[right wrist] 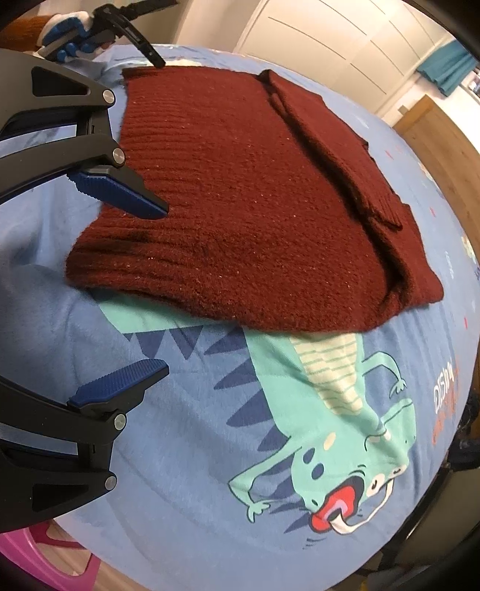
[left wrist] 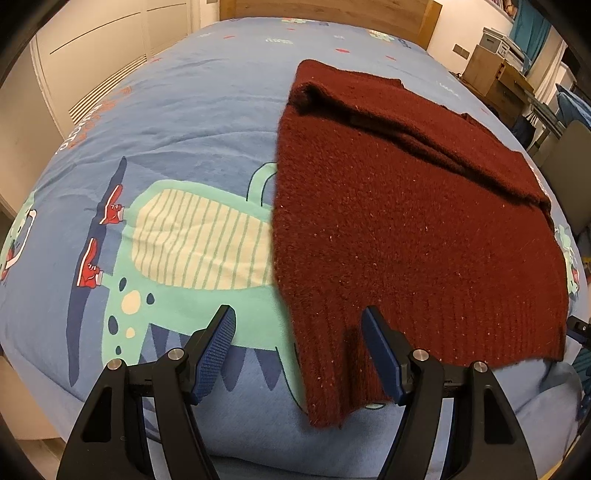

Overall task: Fold small clothes
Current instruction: 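Move both grippers to the sweater hem and grasp the ribbed hem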

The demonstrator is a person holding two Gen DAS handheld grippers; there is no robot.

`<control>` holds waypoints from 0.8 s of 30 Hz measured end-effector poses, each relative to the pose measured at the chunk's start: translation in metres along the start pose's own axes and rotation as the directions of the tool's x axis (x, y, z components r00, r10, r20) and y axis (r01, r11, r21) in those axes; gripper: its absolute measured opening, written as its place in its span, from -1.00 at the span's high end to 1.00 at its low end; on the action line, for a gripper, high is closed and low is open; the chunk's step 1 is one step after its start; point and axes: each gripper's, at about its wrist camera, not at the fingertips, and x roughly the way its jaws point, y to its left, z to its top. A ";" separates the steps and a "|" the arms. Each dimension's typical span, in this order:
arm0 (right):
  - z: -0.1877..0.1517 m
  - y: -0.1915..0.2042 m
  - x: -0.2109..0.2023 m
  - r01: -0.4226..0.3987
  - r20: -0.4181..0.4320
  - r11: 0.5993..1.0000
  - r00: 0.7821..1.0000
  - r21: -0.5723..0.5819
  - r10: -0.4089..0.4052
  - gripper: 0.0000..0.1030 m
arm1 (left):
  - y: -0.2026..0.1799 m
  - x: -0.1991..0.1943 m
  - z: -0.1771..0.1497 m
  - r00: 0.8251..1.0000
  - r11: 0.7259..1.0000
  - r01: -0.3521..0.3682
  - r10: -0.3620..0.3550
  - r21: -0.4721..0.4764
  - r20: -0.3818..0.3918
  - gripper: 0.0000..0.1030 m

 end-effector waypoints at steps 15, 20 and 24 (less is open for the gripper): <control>0.002 0.001 0.020 -0.061 -0.086 0.998 0.995 -0.019 0.059 -0.57 | 0.000 0.015 0.003 0.999 1.000 0.016 -0.016 0.003 -0.050 -0.26; 0.001 -0.001 0.021 -0.084 -0.097 0.996 0.992 -0.016 0.082 -0.64 | 0.010 0.021 0.007 0.992 0.996 0.080 -0.084 -0.047 -0.090 -0.26; 0.001 0.004 0.023 -0.115 -0.111 0.993 0.988 -0.032 0.111 -0.64 | 0.016 0.022 0.009 0.984 0.988 0.136 -0.144 -0.079 -0.107 -0.27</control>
